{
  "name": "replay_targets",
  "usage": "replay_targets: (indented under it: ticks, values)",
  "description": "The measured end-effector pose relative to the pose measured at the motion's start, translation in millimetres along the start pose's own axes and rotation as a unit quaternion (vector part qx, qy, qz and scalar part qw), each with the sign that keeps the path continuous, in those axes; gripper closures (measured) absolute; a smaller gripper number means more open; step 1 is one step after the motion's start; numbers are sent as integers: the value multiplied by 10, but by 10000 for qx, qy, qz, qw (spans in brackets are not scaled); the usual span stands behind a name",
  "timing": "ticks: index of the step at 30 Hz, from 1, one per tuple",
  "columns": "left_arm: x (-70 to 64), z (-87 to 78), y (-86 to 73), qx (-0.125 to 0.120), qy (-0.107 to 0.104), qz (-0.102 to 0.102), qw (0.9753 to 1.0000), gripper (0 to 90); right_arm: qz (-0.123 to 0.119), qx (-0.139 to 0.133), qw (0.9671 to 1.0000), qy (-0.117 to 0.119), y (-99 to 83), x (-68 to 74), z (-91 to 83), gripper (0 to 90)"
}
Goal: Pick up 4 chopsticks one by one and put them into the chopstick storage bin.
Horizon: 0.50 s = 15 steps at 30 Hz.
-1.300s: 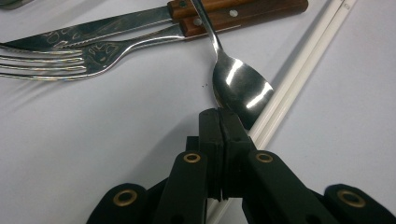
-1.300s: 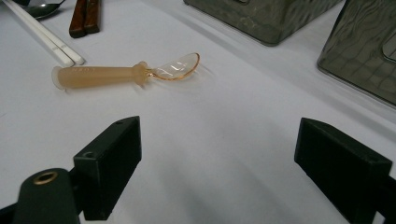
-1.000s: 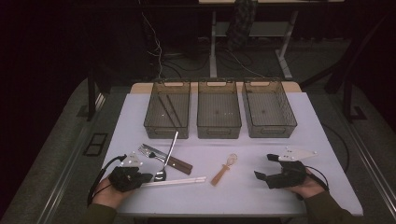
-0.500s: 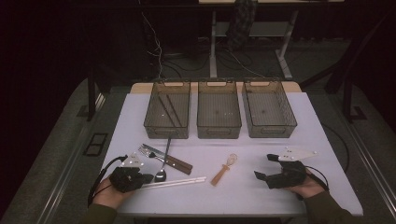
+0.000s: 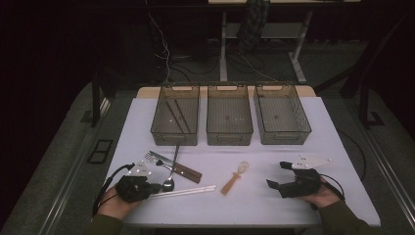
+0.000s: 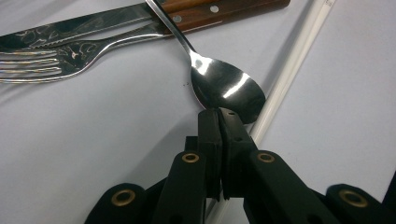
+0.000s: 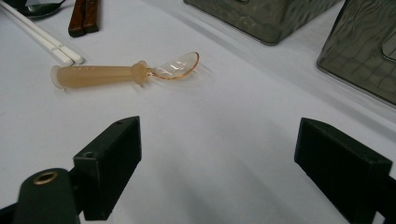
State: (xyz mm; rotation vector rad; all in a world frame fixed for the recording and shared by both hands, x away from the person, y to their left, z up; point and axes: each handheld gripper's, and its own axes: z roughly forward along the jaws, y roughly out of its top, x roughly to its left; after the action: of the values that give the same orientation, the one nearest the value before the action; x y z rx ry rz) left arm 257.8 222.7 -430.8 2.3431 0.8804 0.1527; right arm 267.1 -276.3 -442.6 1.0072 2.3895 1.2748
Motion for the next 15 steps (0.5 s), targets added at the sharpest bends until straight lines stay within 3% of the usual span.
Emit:
replay_targets:
  ticks: [9, 15]
  values:
    - [0, 0, 0, -6, 1, 19, 10000, 866, -13, -3, 10000, 1, 0, -1, 3, 141]
    - [-7, -39, 13, -146, 82, 37, 9999, 818, -15, -4, 10000, 2, 1, 0, 2, 141]
